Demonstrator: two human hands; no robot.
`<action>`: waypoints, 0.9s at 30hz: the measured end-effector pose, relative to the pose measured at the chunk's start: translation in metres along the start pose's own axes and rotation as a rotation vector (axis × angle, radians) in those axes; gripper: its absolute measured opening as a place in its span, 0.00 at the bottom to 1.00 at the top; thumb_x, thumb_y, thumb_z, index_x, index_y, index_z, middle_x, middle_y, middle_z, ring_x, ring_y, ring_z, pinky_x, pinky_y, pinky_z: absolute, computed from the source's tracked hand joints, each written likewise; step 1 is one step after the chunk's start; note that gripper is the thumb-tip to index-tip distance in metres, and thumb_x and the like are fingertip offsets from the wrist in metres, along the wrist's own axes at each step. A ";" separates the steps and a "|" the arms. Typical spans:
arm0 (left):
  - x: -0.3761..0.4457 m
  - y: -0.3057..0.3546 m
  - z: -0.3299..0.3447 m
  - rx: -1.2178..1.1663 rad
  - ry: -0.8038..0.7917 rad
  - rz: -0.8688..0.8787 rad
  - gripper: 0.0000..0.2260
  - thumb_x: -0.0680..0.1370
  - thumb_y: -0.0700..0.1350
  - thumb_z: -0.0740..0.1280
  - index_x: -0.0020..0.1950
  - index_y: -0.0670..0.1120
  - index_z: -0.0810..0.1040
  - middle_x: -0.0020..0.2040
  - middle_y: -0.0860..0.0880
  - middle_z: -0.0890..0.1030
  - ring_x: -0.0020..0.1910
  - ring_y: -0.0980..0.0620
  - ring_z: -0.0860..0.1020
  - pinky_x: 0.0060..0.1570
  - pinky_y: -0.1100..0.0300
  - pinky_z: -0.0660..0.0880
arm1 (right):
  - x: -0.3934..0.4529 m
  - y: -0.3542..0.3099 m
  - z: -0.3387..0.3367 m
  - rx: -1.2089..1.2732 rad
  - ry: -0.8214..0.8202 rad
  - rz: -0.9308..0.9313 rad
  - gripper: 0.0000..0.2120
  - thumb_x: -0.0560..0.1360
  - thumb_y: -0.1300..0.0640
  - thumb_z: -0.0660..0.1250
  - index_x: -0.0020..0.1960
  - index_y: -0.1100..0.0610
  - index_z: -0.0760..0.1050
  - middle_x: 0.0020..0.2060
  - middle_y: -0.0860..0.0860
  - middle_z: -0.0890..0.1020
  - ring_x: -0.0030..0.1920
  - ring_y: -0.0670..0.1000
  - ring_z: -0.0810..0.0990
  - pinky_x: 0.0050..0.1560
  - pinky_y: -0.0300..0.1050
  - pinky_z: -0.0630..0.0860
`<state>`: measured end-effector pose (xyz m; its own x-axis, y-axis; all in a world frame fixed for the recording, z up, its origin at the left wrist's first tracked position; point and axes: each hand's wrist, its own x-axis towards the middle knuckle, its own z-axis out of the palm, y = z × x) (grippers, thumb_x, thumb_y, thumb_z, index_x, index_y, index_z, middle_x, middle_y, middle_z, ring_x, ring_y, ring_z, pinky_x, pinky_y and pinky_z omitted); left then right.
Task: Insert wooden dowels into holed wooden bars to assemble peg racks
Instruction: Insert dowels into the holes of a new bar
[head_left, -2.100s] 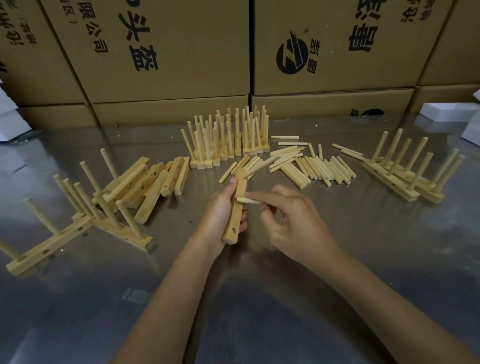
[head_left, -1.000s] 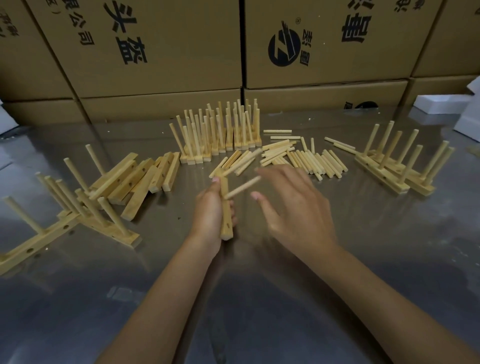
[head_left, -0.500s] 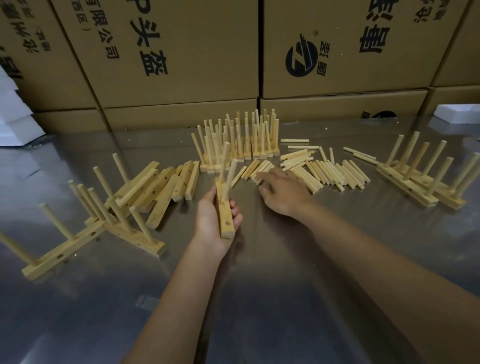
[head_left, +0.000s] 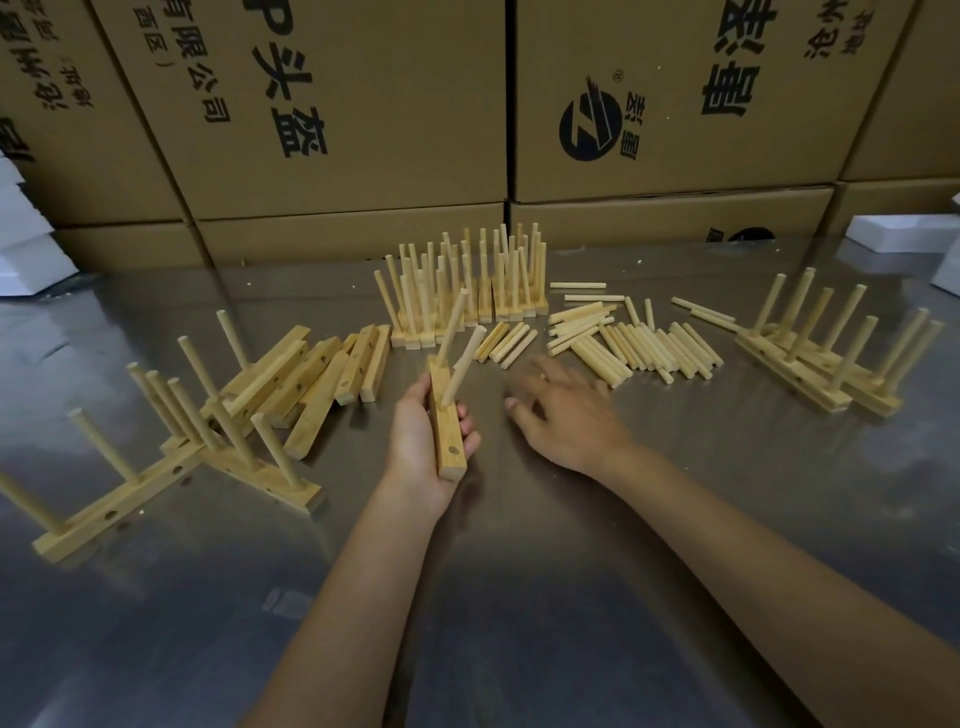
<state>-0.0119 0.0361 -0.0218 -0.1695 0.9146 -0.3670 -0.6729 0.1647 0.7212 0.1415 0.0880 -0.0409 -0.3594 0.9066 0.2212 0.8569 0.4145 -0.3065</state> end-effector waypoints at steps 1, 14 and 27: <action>0.000 0.000 0.000 0.002 0.001 0.003 0.18 0.84 0.52 0.57 0.66 0.43 0.77 0.29 0.50 0.70 0.24 0.56 0.67 0.20 0.66 0.65 | -0.002 -0.003 0.000 0.000 0.009 -0.010 0.17 0.81 0.45 0.57 0.65 0.50 0.74 0.65 0.49 0.73 0.66 0.54 0.70 0.61 0.53 0.64; -0.001 0.000 0.000 0.062 -0.010 0.026 0.14 0.84 0.52 0.58 0.59 0.45 0.79 0.29 0.50 0.70 0.24 0.55 0.68 0.19 0.65 0.65 | -0.058 0.007 -0.012 0.204 0.205 0.156 0.02 0.77 0.57 0.69 0.48 0.55 0.77 0.47 0.48 0.73 0.50 0.47 0.71 0.47 0.38 0.68; -0.004 -0.008 0.008 0.197 0.052 0.055 0.20 0.83 0.55 0.60 0.66 0.43 0.78 0.31 0.50 0.72 0.26 0.55 0.70 0.28 0.64 0.70 | -0.089 -0.036 -0.033 0.222 0.234 -0.377 0.15 0.77 0.63 0.63 0.60 0.53 0.79 0.41 0.45 0.74 0.44 0.46 0.68 0.43 0.42 0.71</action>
<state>-0.0005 0.0337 -0.0214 -0.2421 0.9049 -0.3501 -0.5091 0.1887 0.8398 0.1551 -0.0100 -0.0193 -0.5145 0.6591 0.5486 0.5750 0.7398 -0.3494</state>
